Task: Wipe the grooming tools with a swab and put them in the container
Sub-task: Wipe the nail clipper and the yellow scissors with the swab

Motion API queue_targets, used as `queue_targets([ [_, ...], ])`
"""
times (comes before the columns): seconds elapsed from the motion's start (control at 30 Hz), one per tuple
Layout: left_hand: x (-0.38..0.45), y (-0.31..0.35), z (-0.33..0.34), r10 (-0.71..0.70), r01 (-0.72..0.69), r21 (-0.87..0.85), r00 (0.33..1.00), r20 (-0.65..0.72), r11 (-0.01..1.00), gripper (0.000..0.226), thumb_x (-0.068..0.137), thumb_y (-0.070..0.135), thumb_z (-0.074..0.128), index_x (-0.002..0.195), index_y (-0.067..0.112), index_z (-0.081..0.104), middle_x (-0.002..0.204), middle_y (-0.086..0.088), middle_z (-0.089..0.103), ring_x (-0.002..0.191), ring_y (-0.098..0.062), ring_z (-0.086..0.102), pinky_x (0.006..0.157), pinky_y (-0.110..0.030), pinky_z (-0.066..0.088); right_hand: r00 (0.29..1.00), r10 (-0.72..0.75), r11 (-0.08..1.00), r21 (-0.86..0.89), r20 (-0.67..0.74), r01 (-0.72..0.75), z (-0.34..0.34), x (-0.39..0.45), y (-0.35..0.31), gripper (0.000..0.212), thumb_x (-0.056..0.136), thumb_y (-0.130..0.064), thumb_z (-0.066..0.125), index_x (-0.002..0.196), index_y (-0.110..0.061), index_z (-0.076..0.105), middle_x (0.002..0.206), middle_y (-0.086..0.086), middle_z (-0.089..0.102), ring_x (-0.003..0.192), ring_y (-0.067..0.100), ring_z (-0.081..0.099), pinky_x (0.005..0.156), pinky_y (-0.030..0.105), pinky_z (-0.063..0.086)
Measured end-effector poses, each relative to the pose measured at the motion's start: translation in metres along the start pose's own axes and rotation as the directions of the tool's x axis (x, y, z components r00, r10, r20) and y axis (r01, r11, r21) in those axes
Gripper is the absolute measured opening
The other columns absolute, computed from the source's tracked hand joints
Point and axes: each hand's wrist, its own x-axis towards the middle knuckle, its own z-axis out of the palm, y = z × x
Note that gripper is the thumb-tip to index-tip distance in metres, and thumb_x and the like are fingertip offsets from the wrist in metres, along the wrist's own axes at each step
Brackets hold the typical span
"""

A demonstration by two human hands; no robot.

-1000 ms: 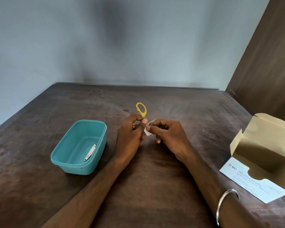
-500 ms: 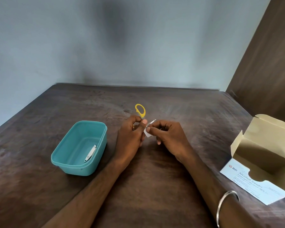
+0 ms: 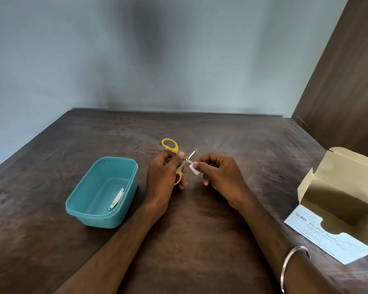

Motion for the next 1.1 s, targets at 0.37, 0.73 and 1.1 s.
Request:
queue_targets([
  [0.37, 0.002, 0.006, 0.001, -0.092, 0.078, -0.180, 0.994, -0.067, 0.981, 0.018, 0.090, 0.028, 0.068, 0.085, 0.011, 0.069, 0.072, -0.016, 0.071, 0.068, -0.034, 0.065, 0.059, -0.034, 0.051, 0.999, -0.009, 0.993, 0.119, -0.052, 0.015, -0.003, -0.001, -0.005, 0.008, 0.088, -0.008, 0.072, 0.081, -0.006, 0.074, 0.062, 0.006, 0.068, 0.040, 0.013, 0.051, 0.039, 0.015, 0.035],
  [0.73, 0.000, 0.007, -0.001, -0.037, 0.026, -0.142, 0.997, -0.074, 0.989, 0.013, 0.094, 0.028, 0.065, 0.094, 0.015, 0.062, 0.073, -0.014, 0.074, 0.061, -0.029, 0.070, 0.057, -0.037, 0.058, 0.977, 0.111, 0.966, 0.249, -0.180, -0.063, -0.009, 0.002, -0.004, 0.005, 0.088, -0.016, 0.072, 0.086, -0.012, 0.075, 0.079, 0.004, 0.074, 0.052, 0.018, 0.056, 0.038, 0.024, 0.033],
  [1.1, -0.005, 0.011, 0.001, -0.024, -0.001, -0.181, 0.991, -0.135, 0.983, 0.017, 0.092, 0.028, 0.068, 0.100, 0.014, 0.063, 0.082, -0.018, 0.074, 0.066, -0.032, 0.073, 0.057, -0.039, 0.061, 0.975, -0.093, 0.994, 0.028, -0.200, 0.101, 0.009, -0.003, -0.004, 0.008, 0.079, -0.020, 0.083, 0.075, -0.027, 0.080, 0.069, -0.011, 0.075, 0.057, -0.002, 0.059, 0.060, 0.021, 0.047],
])
